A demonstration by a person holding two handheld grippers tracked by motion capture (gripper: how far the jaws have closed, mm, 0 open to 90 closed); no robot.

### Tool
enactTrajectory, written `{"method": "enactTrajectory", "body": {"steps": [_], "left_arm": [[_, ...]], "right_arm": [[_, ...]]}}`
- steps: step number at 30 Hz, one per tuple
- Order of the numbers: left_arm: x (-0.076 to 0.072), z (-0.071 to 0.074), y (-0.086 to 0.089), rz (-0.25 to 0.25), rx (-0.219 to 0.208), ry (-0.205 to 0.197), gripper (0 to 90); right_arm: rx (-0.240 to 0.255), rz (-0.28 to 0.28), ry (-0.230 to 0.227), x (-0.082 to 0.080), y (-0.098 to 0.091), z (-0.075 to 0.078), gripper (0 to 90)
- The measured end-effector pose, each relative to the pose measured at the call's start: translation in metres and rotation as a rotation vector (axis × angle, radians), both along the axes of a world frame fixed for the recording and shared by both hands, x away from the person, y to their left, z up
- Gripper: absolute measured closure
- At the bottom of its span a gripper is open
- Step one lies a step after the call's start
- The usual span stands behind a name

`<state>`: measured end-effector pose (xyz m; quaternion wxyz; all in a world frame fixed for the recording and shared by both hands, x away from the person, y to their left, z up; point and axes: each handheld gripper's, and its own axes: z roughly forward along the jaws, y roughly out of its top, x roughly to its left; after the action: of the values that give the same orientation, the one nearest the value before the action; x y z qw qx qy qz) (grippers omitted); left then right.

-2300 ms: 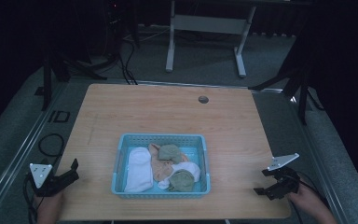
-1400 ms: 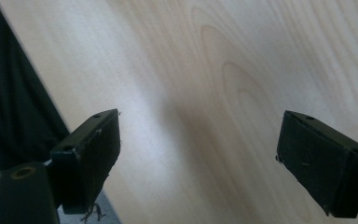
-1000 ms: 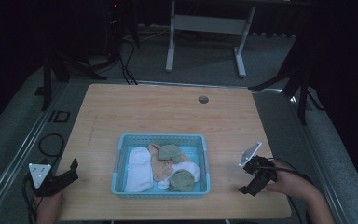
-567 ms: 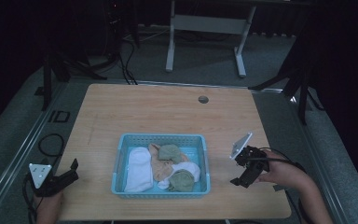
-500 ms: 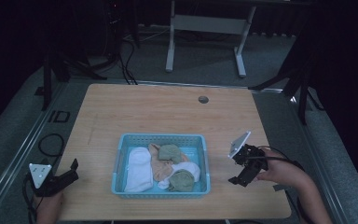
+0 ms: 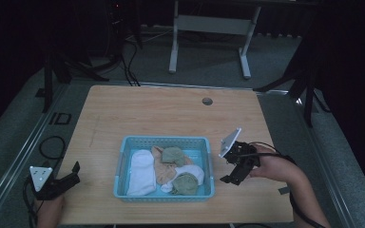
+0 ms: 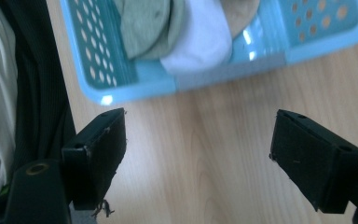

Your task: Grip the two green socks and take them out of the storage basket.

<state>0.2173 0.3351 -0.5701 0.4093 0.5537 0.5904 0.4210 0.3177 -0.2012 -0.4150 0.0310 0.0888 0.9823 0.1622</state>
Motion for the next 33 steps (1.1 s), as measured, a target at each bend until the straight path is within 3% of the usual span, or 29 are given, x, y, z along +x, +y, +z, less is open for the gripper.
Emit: {"method": "enactTrajectory", "body": {"steps": [7,8,20,26,33], "left_arm": [[0.000,0.000,0.000,-0.001,-0.003,0.000,0.4],[0.000,0.000,0.000,-0.002,-0.001,0.000,0.4],[0.000,0.000,0.000,-0.005,0.002,0.003,0.4],[0.000,0.000,0.000,-0.007,0.002,0.004,0.4],[0.001,0.000,0.000,-0.003,0.001,0.007,0.4]], "right_arm": [[0.014,0.046,0.001,0.001,0.020,0.002,18.6],[0.014,0.054,-0.005,0.001,0.026,0.002,21.9],[0.025,0.074,0.032,0.006,0.060,-0.011,27.3],[0.005,0.117,0.050,0.006,0.077,-0.028,32.5],[-0.017,0.112,0.092,0.011,0.090,-0.046,34.7]]}}
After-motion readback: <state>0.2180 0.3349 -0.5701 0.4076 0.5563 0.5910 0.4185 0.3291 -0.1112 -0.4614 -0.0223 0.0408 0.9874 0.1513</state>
